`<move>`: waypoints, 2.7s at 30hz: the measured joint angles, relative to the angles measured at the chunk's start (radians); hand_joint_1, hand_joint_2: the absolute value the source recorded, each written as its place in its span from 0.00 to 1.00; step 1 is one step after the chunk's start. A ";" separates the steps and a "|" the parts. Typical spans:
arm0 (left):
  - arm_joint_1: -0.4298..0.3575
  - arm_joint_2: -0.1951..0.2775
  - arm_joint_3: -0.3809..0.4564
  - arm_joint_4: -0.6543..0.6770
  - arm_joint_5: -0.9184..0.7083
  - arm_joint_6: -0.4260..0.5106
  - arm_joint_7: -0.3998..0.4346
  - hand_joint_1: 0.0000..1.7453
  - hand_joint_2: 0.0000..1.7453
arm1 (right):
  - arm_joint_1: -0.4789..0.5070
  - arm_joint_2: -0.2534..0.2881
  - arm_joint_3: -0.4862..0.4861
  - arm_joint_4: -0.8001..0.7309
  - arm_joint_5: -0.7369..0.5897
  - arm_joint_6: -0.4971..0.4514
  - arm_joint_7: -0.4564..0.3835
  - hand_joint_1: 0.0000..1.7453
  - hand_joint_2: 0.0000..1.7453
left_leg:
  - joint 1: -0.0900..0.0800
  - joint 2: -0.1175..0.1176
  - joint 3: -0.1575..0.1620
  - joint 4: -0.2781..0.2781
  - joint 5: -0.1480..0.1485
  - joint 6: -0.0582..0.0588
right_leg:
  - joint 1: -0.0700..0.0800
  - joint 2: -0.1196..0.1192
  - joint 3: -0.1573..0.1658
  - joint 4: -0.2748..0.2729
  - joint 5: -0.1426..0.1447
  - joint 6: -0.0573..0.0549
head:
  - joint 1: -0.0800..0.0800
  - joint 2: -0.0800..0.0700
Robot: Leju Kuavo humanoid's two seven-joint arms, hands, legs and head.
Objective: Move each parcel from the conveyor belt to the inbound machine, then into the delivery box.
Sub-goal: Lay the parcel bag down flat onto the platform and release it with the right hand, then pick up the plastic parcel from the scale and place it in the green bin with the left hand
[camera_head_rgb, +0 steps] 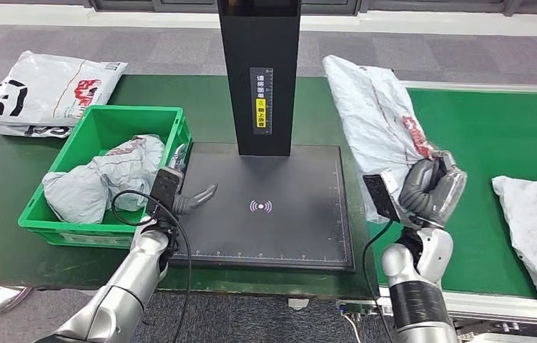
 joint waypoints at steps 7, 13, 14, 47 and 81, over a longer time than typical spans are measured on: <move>-0.029 -0.008 0.000 0.009 -0.002 -0.014 -0.002 0.00 1.00 | 0.013 0.008 0.254 0.076 -0.037 0.370 0.118 1.00 1.00 | 0.000 0.001 0.000 0.000 0.000 0.000 | 0.000 0.001 0.000 0.000 0.000 0.000 | 0.000 0.000; -0.044 -0.011 0.000 0.019 0.004 -0.015 -0.003 0.00 1.00 | 0.020 0.003 0.405 0.199 -0.053 0.439 0.126 1.00 1.00 | 0.000 -0.002 -0.001 0.000 0.001 0.000 | 0.000 -0.002 0.000 0.000 0.000 0.000 | 0.000 0.000; -0.045 -0.011 0.000 0.021 0.004 -0.015 -0.003 0.00 1.00 | 0.019 0.000 0.415 0.208 -0.055 0.438 0.127 1.00 1.00 | 0.000 -0.002 -0.001 0.000 0.001 0.000 | 0.000 -0.001 0.000 0.000 0.000 0.000 | 0.000 0.000; -0.063 -0.035 0.000 0.033 0.017 0.006 0.018 0.00 1.00 | 0.005 -0.055 0.543 0.281 -0.056 0.576 0.196 0.00 1.00 | 0.000 0.000 0.002 0.000 0.000 0.000 | 0.000 0.000 0.002 0.000 0.000 0.000 | 0.000 0.000; -0.046 -0.035 -0.247 0.150 -0.299 -0.091 0.113 0.00 1.00 | 0.072 -0.002 0.226 0.157 -0.827 0.260 -0.269 0.00 1.00 | -0.001 0.002 0.001 0.000 0.000 0.000 | -0.001 0.001 0.000 0.000 0.000 0.000 | 0.000 0.000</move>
